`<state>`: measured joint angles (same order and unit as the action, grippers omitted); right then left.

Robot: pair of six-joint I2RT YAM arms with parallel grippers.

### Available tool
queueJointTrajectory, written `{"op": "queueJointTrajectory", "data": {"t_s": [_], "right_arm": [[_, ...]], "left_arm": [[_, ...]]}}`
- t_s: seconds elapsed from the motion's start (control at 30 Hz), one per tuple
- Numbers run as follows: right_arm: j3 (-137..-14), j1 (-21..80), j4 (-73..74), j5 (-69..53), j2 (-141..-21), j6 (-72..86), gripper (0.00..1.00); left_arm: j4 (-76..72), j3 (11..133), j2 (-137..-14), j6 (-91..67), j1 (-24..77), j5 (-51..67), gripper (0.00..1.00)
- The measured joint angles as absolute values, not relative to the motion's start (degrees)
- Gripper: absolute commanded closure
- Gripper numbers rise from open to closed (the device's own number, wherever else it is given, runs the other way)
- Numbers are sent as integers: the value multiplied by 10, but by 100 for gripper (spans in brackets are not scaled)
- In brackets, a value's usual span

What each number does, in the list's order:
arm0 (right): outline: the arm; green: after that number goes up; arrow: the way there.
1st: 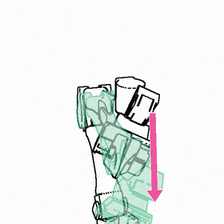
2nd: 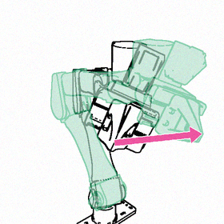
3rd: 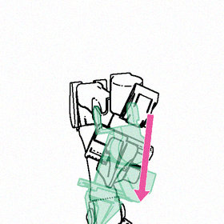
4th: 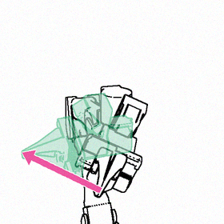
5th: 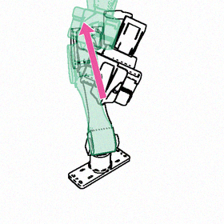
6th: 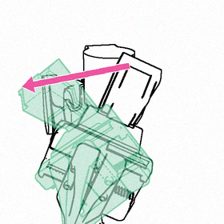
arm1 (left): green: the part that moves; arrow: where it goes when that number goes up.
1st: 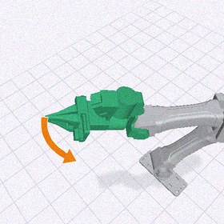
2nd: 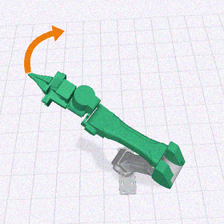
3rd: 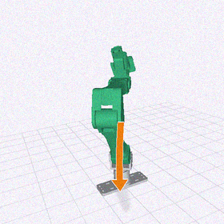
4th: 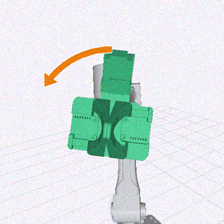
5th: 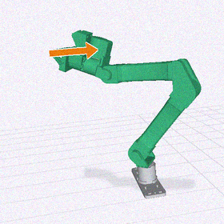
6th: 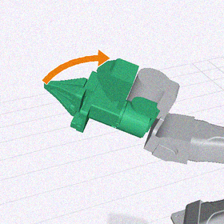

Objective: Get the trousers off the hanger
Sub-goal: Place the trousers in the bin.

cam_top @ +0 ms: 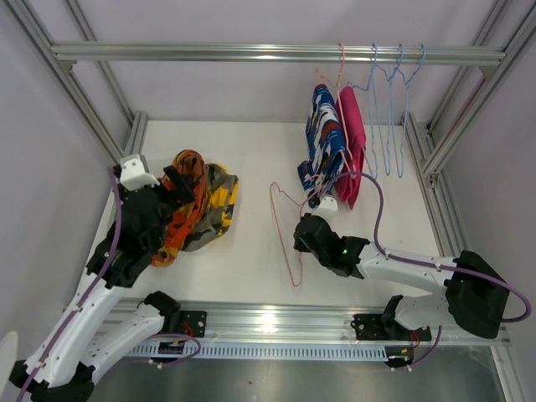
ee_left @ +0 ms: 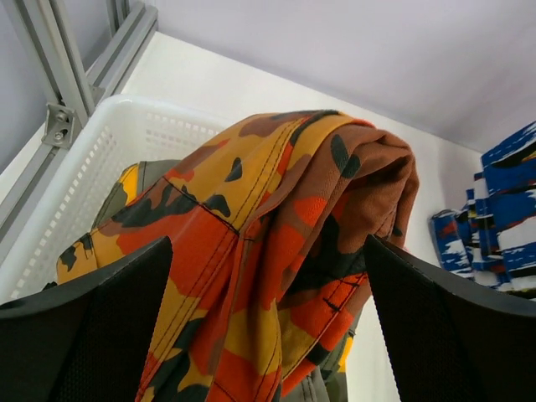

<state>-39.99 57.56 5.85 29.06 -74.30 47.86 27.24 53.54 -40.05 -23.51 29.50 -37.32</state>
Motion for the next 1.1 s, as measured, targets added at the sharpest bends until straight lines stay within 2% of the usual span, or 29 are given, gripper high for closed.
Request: {"op": "queueJointTrajectory", "data": {"t_s": [0.2, 0.37, 0.7, 0.93, 1.1], "right_arm": [[-400, 582, 61, 291, -722, 479, 100], [-400, 584, 62, 291, -722, 479, 100], [-399, 584, 63, 291, -712, 477, 100], [-376, 578, 63, 290, -684, 474, 100], [-360, 573, 76, 291, -653, 474, 100]], "left_arm": [[290, 566, -366, -233, 295, -380, 1], [295, 587, -362, -238, 287, -429, 1], [347, 583, -489, -362, 150, -384, 1], [295, 472, -557, -490, 143, -274, 1], [200, 379, -577, -561, 150, -268, 1]]}}
